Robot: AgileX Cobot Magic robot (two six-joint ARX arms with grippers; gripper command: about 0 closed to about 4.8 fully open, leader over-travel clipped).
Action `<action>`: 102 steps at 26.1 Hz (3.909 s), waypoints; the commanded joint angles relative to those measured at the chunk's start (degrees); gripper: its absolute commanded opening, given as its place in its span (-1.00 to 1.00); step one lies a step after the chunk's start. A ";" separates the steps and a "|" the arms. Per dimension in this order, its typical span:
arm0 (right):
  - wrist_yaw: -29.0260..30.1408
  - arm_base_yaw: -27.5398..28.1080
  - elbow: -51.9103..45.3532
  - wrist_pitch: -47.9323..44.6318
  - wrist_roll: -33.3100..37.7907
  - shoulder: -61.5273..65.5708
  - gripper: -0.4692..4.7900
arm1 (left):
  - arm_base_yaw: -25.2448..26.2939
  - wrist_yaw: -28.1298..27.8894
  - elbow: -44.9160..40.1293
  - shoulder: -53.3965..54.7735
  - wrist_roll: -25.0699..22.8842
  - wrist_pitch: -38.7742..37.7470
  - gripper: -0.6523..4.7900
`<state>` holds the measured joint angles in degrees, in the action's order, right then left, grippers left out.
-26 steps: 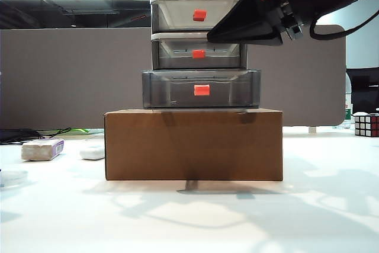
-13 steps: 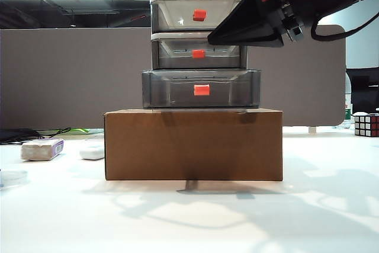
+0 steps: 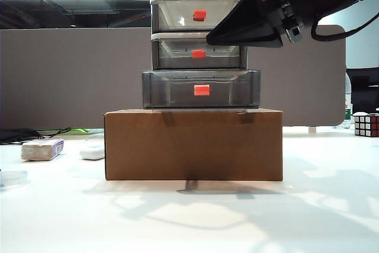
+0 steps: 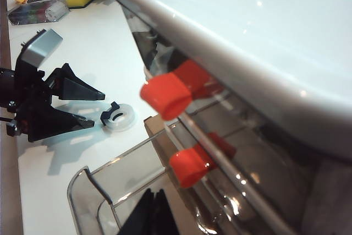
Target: Open the third layer of the drawer on the table, pick up the transparent tape on the table and put it in, and finally close the drawer.
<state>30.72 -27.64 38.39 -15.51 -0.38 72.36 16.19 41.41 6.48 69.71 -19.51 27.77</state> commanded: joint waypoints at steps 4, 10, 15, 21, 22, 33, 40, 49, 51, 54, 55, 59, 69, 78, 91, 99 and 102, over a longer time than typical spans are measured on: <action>1.62 -0.02 0.37 -0.50 -0.17 -0.28 -0.84 | -0.72 0.15 1.05 5.77 -4.39 4.04 0.63; 1.60 -0.02 0.37 -0.52 -0.37 -0.28 -0.84 | -6.93 -2.05 5.11 12.63 -9.14 4.11 0.63; 1.60 -0.02 0.37 0.28 -1.22 -0.28 -0.84 | -10.10 -8.24 7.04 14.97 -9.03 4.09 0.62; 1.49 -0.02 0.37 0.70 -1.60 -0.28 -0.84 | -10.38 -8.24 7.32 15.34 -9.05 2.89 0.51; 1.38 -0.02 0.37 0.70 -1.60 -0.28 -0.84 | -10.38 -8.24 7.32 15.34 -9.07 2.45 0.41; 1.44 -0.02 0.37 0.70 -1.57 -0.31 -0.84 | -10.49 -4.92 7.48 14.14 -6.05 2.32 -0.59; 1.60 -0.02 0.37 0.68 -1.57 -0.46 -0.84 | -15.65 -5.51 7.72 0.37 -4.04 2.34 -0.53; 1.64 -0.02 0.37 0.72 -1.60 -1.20 -0.84 | -35.17 -12.37 12.96 -16.90 -3.83 -0.20 -0.41; 1.62 -0.02 0.37 0.76 -1.60 -1.68 -0.84 | -38.80 -14.32 16.41 -16.44 -3.89 -2.56 -0.34; 1.62 -0.02 0.37 0.72 -1.57 -2.43 -0.84 | -42.80 -16.31 21.24 -13.49 -4.07 -6.10 -0.31; 1.57 -0.02 0.37 0.81 -1.57 -2.78 -0.84 | -43.76 -16.31 22.45 -12.35 -4.07 -6.34 -0.31; 1.60 -0.02 0.37 1.60 -1.60 -4.57 -0.84 | -48.65 -16.39 26.84 -6.08 -4.48 -5.92 -0.31; 1.11 0.02 0.35 5.07 -2.93 -10.62 -0.84 | -56.24 -22.62 27.74 1.66 -4.48 -3.56 -0.32; 0.94 0.02 0.35 6.73 -3.48 -12.96 -0.84 | -56.22 -23.61 27.74 4.48 -3.93 -1.88 -0.09; 0.96 0.02 0.35 6.78 -3.54 -13.05 -0.84 | -56.15 -23.19 27.74 4.50 -1.01 -1.07 0.45; 0.96 0.02 0.35 6.78 -3.54 -13.05 -0.84 | -56.15 -23.19 27.74 4.50 1.55 -1.03 0.49; 0.96 0.02 0.35 6.78 -3.56 -13.05 -0.84 | -56.15 -23.19 27.76 4.50 2.97 -0.85 0.49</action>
<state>31.64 -27.62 38.39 -8.16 -3.75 59.55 -40.03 17.89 34.04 74.39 -18.02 25.93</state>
